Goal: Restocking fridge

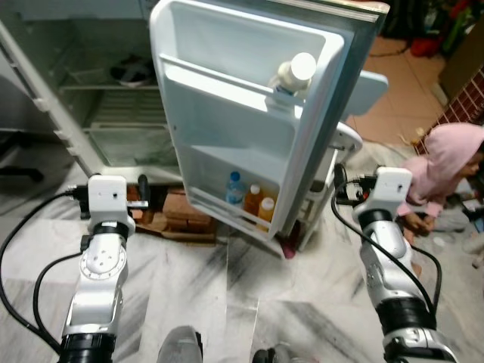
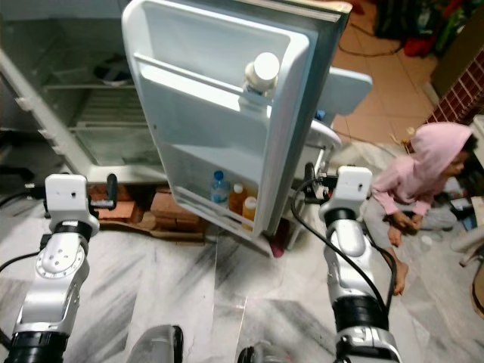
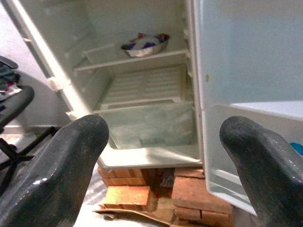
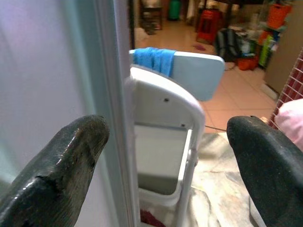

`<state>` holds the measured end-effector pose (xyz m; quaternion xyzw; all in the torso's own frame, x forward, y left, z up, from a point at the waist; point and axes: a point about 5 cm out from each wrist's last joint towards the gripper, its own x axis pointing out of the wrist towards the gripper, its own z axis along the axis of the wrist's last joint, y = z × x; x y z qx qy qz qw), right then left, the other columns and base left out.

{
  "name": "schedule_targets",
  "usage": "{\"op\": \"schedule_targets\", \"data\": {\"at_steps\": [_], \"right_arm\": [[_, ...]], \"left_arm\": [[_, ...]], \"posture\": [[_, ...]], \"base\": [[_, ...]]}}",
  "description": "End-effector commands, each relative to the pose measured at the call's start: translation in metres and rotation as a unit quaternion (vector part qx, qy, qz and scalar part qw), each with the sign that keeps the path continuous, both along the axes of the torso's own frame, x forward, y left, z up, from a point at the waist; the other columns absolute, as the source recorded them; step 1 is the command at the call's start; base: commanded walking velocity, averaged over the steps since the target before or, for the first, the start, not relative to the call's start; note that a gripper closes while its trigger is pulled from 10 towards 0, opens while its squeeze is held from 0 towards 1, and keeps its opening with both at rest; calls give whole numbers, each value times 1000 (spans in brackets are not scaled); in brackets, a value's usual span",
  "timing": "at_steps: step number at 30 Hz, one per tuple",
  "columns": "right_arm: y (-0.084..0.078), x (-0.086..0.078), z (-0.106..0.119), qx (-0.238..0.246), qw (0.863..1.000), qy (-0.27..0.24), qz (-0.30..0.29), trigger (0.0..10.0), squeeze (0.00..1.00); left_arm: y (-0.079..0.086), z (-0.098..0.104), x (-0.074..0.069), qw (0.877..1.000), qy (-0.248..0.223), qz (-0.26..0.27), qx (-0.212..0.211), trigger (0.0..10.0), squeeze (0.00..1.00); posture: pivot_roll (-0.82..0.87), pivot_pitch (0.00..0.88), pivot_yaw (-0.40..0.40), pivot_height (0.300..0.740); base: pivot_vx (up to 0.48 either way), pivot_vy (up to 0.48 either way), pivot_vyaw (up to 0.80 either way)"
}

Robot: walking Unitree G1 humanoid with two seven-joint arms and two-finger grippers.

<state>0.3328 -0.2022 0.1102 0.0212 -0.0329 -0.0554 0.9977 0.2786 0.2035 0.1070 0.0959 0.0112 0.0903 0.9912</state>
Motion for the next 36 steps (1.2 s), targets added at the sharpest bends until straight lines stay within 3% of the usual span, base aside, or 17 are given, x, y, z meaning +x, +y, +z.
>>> {"op": "schedule_targets", "data": {"at_steps": [1,6,9,14,15,18,19,20,21,22,23,24,26,30,33,34,36], "right_arm": [[4,13,11,24,1000,-6,-6,10000,0],[19,32,31,44,999,-24,3,10000,0],[55,56,63,73,995,-49,41,10000,0],[97,64,79,127,983,-51,123,10000,0],[118,62,83,159,967,-56,193,10000,0],[143,54,87,184,939,-65,282,10000,0],[154,47,89,207,915,-68,341,10000,0],[170,26,90,227,857,-78,456,10000,0],[170,26,90,227,857,-78,456,10000,0],[174,14,88,220,831,-78,505,10000,0],[176,6,86,213,818,-76,529,10000,0],[171,-15,79,201,782,-63,586,10000,0],[166,-24,73,190,773,-54,603,10000,0],[118,-44,30,147,787,26,599,10000,0],[99,-52,19,142,789,53,596,10000,0],[93,-56,16,143,786,62,598,10000,0],[72,-76,4,151,762,108,620,10000,0]], "left_arm": [[2,-9,-4,1000,26,10,2,10000,0],[8,-13,-7,999,37,29,1,10000,0],[15,-17,-14,997,49,55,10,10000,0],[19,-19,-23,996,56,63,6,10000,0],[20,-19,-26,996,57,64,6,10000,0],[22,-21,-30,996,59,71,5,10000,0],[23,-21,-32,995,60,75,5,10000,0],[26,-24,-37,994,67,83,9,10000,0],[26,-24,-37,994,67,83,9,10000,0],[27,-25,-40,994,71,86,12,10000,0],[28,-26,-41,993,75,87,13,10000,0],[30,-29,-48,993,84,86,19,10000,0],[33,-33,-53,992,93,87,23,10000,0],[49,-48,-82,984,138,113,29,10000,0],[56,-50,-93,980,147,128,27,10000,0],[57,-50,-97,980,149,131,25,10000,0],[59,-51,-111,978,157,134,16,10000,0]], "posture": [[115,105,-13,740],[127,104,-19,740],[169,104,-36,740],[204,107,-54,740],[214,109,-61,740],[222,110,-67,740],[227,111,-73,740],[228,112,-74,740],[228,112,-74,740],[227,112,-74,740],[225,112,-72,740],[220,113,-66,740],[216,113,-61,740],[209,120,-36,740],[213,125,-36,740],[213,125,-36,740],[222,135,-40,740]], "base": [[0,0,0],[0,0,0],[0,0,0],[0,0,0],[0,0,0],[0,0,0],[0,0,0],[0,0,0],[0,0,0],[0,0,0],[0,0,0],[0,0,0],[0,0,0],[0,0,0],[0,0,0],[0,0,0],[0,0,0]]}}
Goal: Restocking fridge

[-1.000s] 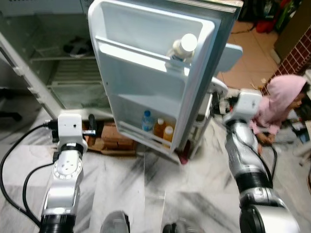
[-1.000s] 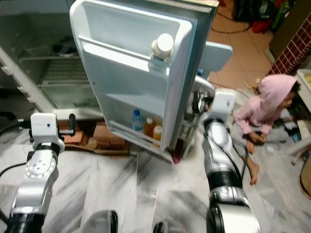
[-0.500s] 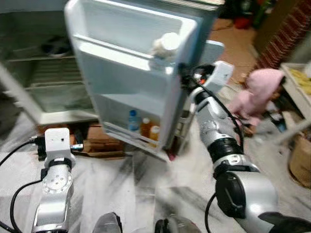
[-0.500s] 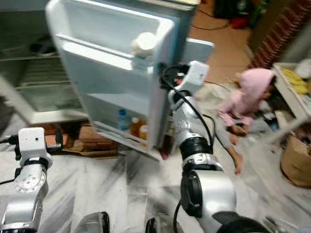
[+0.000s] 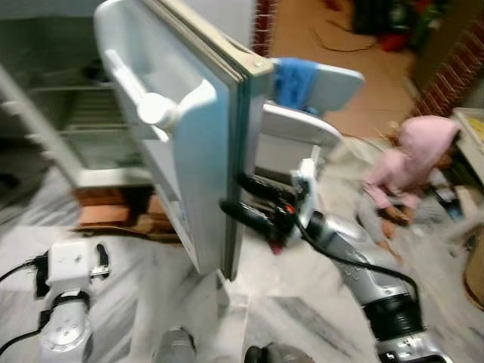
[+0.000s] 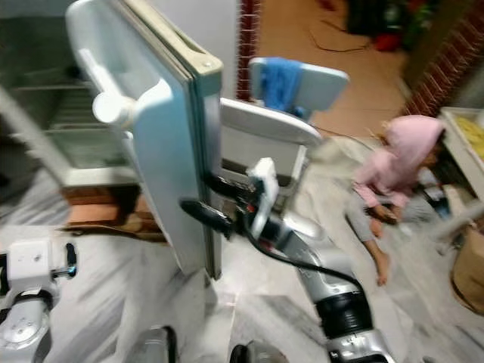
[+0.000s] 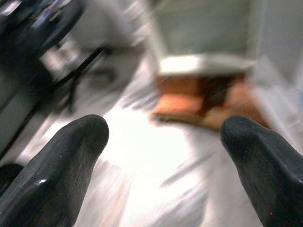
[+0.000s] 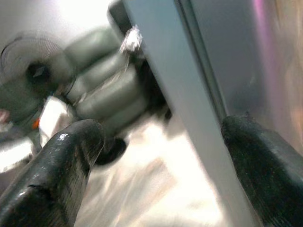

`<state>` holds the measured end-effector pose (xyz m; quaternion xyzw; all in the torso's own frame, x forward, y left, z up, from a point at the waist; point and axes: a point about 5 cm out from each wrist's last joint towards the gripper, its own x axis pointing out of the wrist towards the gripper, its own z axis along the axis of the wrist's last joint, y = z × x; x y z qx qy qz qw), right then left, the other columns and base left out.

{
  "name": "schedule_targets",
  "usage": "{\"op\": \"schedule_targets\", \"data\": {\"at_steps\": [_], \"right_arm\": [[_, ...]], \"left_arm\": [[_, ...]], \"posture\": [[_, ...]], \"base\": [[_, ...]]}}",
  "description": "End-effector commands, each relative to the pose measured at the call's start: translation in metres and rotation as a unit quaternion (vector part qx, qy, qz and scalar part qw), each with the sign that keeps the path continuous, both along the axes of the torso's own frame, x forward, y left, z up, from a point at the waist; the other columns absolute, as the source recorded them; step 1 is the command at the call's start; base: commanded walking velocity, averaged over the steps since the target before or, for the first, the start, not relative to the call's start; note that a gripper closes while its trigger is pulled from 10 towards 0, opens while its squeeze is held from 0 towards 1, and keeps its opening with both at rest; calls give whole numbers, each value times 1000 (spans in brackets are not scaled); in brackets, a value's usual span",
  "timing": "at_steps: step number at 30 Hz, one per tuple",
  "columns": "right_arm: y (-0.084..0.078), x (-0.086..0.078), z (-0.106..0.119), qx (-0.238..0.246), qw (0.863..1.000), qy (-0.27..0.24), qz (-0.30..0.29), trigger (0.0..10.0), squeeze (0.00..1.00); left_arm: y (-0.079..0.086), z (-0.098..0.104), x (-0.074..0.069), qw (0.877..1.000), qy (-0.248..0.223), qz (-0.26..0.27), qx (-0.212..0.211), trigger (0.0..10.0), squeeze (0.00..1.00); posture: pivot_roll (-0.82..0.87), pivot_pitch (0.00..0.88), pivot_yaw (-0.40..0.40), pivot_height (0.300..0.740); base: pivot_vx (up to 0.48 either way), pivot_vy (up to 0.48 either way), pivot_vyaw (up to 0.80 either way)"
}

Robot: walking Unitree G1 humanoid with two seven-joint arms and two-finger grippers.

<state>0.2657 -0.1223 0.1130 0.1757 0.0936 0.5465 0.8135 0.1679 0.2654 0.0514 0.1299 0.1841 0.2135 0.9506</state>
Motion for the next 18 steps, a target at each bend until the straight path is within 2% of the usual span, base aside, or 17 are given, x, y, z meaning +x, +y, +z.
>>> {"op": "schedule_targets", "data": {"at_steps": [1,4,7,10,13,14,15,18], "right_arm": [[-8,-9,1,4,1000,9,29,10000,0],[-18,-24,-8,-20,997,26,74,10000,0],[-26,-35,-13,-32,991,49,117,10000,0],[-36,-41,-25,-98,983,47,146,10000,0],[-46,-30,-37,-170,979,30,112,10000,0],[-47,-28,-38,-179,978,27,104,10000,0],[-50,-19,-40,-197,978,19,72,10000,0],[-52,-8,-40,-209,977,12,38,10000,0]], "left_arm": [[-3,4,0,1000,-7,-7,-7,10000,0],[-8,2,-5,1000,-7,-22,-11,10000,0],[-21,-1,-3,999,-8,-53,1,10000,0],[-25,-3,-1,998,-7,-61,4,10000,0],[-30,-8,2,997,1,-76,2,10000,0],[-32,-9,2,997,3,-78,0,10000,0],[-36,-13,2,996,9,-86,-10,10000,0],[-43,-16,3,993,12,-111,-24,10000,0]], "posture": [[222,135,-40,740],[234,149,-45,740],[238,156,-47,740],[236,159,-49,740],[234,159,-47,740],[234,159,-47,740],[233,159,-46,740],[231,160,-50,740]], "base": [[0,0,0],[0,0,0],[0,0,0],[0,0,0],[0,0,0],[0,0,0],[0,0,0],[0,0,0]]}}
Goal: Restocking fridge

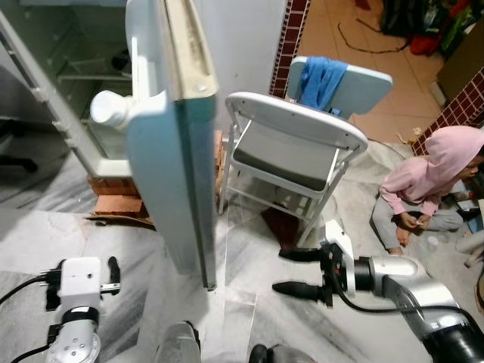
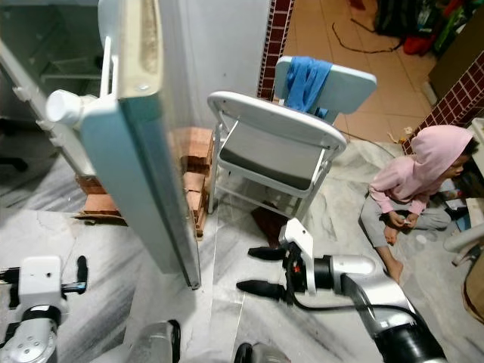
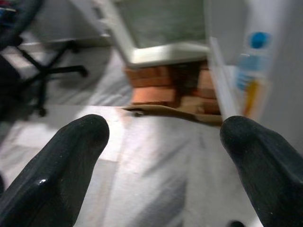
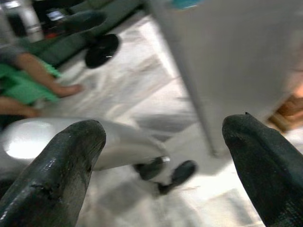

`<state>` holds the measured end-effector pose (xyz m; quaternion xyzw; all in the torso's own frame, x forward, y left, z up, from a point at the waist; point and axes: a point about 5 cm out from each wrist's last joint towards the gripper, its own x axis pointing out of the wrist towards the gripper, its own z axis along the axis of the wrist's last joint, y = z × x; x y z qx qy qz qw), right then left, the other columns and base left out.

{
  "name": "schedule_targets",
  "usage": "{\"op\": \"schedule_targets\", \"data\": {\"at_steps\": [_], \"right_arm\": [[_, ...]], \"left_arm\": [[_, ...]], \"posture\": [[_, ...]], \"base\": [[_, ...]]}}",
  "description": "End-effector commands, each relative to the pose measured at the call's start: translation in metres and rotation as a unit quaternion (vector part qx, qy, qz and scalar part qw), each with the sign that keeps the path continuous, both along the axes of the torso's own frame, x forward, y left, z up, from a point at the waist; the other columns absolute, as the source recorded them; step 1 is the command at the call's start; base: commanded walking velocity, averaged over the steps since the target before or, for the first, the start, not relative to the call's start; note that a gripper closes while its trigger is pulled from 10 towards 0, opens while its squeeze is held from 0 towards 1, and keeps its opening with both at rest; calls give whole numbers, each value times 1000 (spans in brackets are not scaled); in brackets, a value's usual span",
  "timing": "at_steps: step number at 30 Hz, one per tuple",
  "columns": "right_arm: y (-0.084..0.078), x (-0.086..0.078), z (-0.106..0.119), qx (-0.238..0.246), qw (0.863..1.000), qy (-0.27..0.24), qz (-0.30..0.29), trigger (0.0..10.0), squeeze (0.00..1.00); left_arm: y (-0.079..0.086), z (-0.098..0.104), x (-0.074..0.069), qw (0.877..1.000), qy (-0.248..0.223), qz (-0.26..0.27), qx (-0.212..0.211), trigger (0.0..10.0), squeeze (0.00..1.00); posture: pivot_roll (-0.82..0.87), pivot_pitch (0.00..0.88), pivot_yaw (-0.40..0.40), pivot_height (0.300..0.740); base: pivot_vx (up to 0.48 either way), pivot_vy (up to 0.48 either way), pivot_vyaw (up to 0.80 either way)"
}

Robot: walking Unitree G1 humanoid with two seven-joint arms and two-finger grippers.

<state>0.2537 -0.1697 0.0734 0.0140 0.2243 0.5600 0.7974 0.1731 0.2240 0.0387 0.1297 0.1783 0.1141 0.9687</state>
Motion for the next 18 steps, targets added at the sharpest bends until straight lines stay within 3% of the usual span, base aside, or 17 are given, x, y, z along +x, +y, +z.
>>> {"op": "schedule_targets", "data": {"at_steps": [1,2,4,10,15,18], "right_arm": [[-5,5,0,-13,1000,-11,-22,10000,0],[-5,5,0,-14,1000,-11,-24,10000,0],[-4,10,-2,-29,999,-23,-29,10000,0],[-1,17,-7,-46,998,-44,-16,10000,0],[3,30,-2,-47,996,-64,-33,10000,0],[4,32,-3,-50,996,-69,-31,10000,0]], "left_arm": [[-3,-4,-2,1000,7,-19,-6,10000,0],[-4,-4,-2,1000,7,-22,-7,10000,0],[-15,-6,7,997,3,-83,-9,10000,0],[-28,-11,15,991,5,-136,-15,10000,0],[-43,-19,29,973,24,-226,-32,10000,0],[-45,-21,33,972,26,-231,-21,10000,0]], "posture": [[231,160,-50,740],[231,160,-50,740],[228,158,-57,740],[222,152,-69,740],[216,148,-78,740],[213,147,-82,740]], "base": [[0,0,0],[0,0,0],[0,0,0],[0,0,0],[0,0,0],[0,0,0]]}}
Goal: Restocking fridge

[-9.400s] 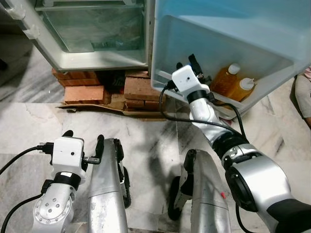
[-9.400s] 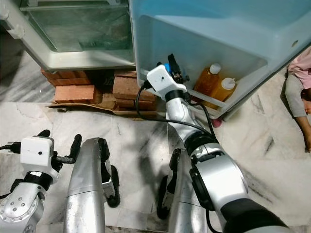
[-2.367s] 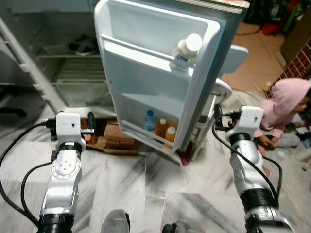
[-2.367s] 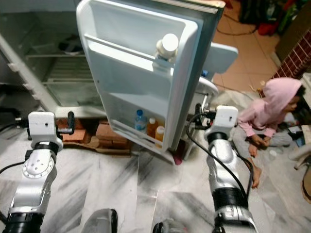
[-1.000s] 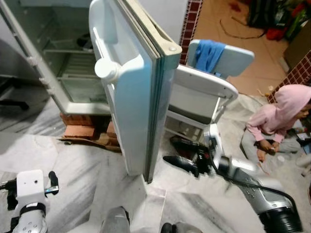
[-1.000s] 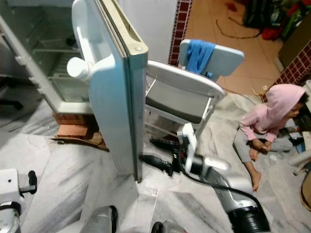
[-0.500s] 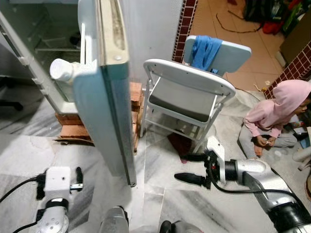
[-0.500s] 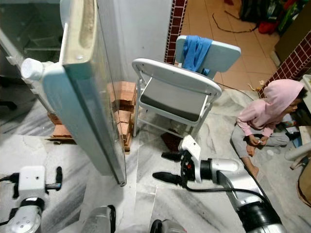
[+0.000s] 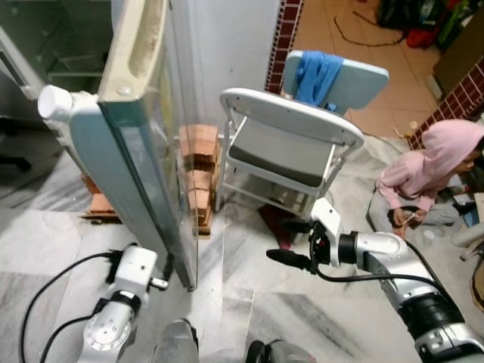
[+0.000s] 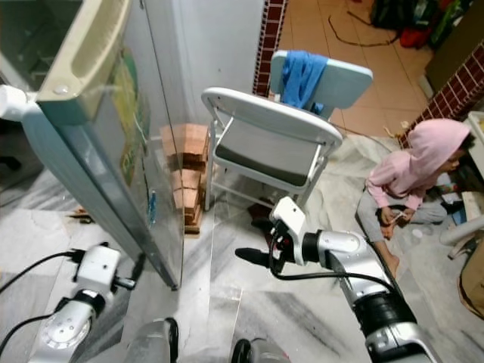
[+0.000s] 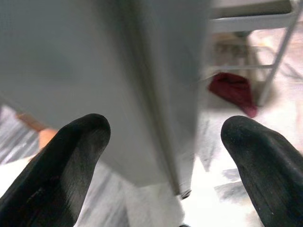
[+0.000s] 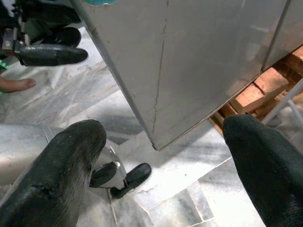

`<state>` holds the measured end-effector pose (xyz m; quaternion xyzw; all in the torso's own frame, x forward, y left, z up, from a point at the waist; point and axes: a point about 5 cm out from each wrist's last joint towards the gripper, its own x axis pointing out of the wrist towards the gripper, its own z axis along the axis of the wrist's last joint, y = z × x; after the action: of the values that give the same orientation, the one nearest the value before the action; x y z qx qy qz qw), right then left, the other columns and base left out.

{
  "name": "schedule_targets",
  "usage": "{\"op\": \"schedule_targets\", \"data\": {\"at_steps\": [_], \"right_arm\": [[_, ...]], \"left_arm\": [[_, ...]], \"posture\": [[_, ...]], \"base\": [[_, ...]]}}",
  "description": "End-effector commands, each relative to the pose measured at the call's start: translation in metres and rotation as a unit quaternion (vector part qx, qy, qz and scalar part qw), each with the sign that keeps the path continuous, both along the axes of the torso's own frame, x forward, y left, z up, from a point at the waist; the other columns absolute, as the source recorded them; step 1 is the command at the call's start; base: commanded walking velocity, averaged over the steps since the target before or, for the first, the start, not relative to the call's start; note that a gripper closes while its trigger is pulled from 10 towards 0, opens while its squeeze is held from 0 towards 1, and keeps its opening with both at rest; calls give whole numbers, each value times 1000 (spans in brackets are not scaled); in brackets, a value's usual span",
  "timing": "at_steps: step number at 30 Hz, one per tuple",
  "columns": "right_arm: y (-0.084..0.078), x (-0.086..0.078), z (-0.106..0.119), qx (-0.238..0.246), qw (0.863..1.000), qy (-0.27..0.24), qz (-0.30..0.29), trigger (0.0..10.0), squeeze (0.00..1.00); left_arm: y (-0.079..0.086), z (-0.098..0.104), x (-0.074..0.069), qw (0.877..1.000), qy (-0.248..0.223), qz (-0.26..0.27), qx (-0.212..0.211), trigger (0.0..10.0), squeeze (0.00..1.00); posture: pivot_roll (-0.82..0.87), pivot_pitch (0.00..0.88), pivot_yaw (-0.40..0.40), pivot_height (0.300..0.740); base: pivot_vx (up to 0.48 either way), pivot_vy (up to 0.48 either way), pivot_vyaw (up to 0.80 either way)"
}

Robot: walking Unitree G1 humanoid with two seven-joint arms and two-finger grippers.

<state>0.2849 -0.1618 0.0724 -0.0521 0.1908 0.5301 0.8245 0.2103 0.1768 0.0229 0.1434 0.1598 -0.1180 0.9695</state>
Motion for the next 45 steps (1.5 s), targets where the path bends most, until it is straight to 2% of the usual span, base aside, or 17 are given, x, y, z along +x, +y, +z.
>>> {"op": "schedule_targets", "data": {"at_steps": [1,5,6,7,9,13,17,22,23,26,28,30,32,34,37,41,45], "right_arm": [[-4,1,-2,-9,1000,0,-7,10000,0],[-6,2,-4,-14,1000,-6,-14,10000,0],[-6,2,-4,-14,1000,-6,-14,10000,0],[-7,3,-5,-15,1000,-6,-15,10000,0],[-7,2,-6,-16,1000,-6,-15,10000,0],[-8,2,-8,-21,1000,-7,-15,10000,0],[-8,3,-10,-24,999,-8,-22,10000,0],[-10,4,-13,-28,998,-19,-45,10000,0],[-8,9,-8,-5,995,-47,-91,10000,0],[-6,14,-1,28,987,-74,-138,10000,0],[-3,15,4,56,979,-86,-176,10000,0],[2,17,16,97,954,-127,-254,10000,0],[3,19,20,116,938,-142,-294,10000,0],[3,18,21,120,933,-147,-307,10000,0],[5,17,25,138,903,-159,-374,10000,0],[9,14,26,132,892,-170,-397,10000,0],[2,19,29,124,877,-178,-429,10000,0]], "left_arm": [[4,-6,-2,1000,8,9,14,10000,0],[39,-3,15,987,-29,149,45,10000,0],[39,-3,15,987,-29,149,45,10000,0],[65,13,7,976,-58,202,49,10000,0],[93,37,-10,965,-91,239,63,10000,0],[105,51,-16,954,-116,260,95,10000,0],[102,55,-15,950,-135,261,104,10000,0],[77,69,-2,958,-176,205,100,10000,0],[64,80,5,961,-192,181,88,10000,0],[55,86,12,961,-202,171,75,10000,0],[47,89,18,963,-209,159,65,10000,0],[32,91,29,966,-216,134,45,10000,0],[26,90,33,968,-216,124,39,10000,0],[24,90,33,968,-215,120,38,10000,0],[16,91,38,971,-212,104,43,10000,0],[10,90,40,973,-207,93,34,10000,0],[8,86,39,977,-194,90,23,10000,0]], "posture": [[211,148,-85,740],[211,150,-95,740],[211,150,-95,740],[212,150,-97,740],[214,153,-101,740],[217,154,-102,740],[216,156,-100,740],[212,160,-96,740],[205,168,-92,740],[195,171,-91,740],[182,174,-84,740],[159,168,-79,740],[153,167,-74,740],[151,164,-73,740],[147,150,-66,740],[147,143,-59,740],[140,125,-48,740]], "base": [[0,0,0],[0,0,0],[0,0,0],[0,0,0],[0,0,0],[0,0,0],[0,0,0],[0,0,0],[0,0,0],[0,0,0],[0,0,0],[0,0,0],[0,142,0],[0,285,0],[0,480,0],[0,477,0],[0,476,0]]}}
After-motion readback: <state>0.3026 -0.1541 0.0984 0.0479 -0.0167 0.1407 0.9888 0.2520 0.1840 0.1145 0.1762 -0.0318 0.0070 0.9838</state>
